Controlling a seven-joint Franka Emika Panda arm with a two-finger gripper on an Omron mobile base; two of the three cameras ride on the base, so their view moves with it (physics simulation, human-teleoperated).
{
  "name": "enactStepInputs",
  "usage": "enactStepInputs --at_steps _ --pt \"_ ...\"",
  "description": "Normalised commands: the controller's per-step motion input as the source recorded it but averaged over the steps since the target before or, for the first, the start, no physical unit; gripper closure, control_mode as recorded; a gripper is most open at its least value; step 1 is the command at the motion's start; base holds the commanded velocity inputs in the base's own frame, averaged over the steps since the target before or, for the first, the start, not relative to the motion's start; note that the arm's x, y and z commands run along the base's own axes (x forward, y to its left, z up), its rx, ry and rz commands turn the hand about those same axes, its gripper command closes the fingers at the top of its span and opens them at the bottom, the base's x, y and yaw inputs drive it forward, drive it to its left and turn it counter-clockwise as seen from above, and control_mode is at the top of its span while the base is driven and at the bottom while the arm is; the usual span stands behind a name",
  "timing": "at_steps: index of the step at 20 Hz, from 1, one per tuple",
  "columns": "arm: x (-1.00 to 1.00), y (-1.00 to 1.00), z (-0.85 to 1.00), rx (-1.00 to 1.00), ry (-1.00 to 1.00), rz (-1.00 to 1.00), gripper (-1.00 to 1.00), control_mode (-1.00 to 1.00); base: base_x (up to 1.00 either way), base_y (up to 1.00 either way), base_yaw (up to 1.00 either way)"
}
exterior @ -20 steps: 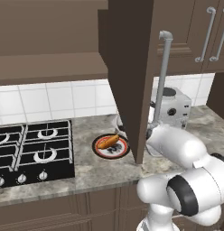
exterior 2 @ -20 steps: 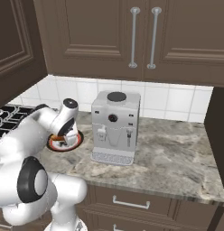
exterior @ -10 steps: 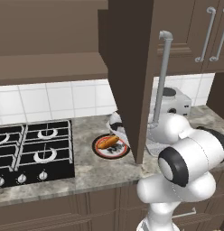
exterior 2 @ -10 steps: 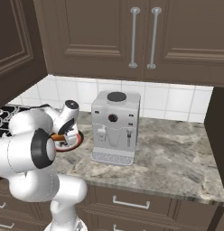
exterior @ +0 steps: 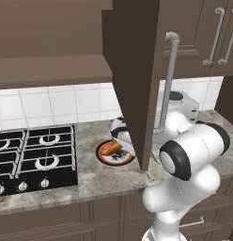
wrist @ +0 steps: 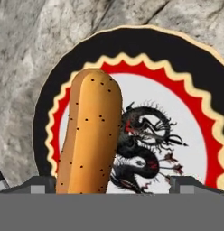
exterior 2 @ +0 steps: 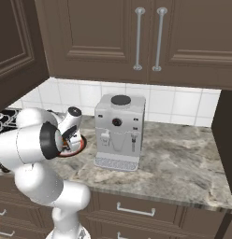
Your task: Move the hot dog bun to the plate on the dining table and place the condiment next to that plate. Then navigate to the fridge and take the sausage and place it on the plate as well.
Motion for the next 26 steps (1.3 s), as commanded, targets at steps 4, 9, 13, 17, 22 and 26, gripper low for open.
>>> enactStepInputs --at_steps 4,9,13,17,22,26 --pt "0.20 0.12 -0.06 0.00 0.00 -0.02 -1.00 -1.00 0.00 0.00 0.00" --pt "0.15 0.14 -0.12 0.00 0.00 -0.01 -1.00 -1.00 0.00 0.00 0.00" --pt "0.03 0.08 -0.24 0.00 0.00 0.00 -1.00 -1.00 0.00 0.00 0.00" --pt "0.00 0.04 -0.30 0.00 0.00 0.00 -1.00 -1.00 0.00 0.00 0.00" --pt "0.00 0.05 -0.31 0.00 0.00 0.00 -1.00 -1.00 0.00 0.00 0.00" --pt "0.00 0.07 -0.26 0.00 0.00 0.00 -1.00 -1.00 0.00 0.00 0.00"
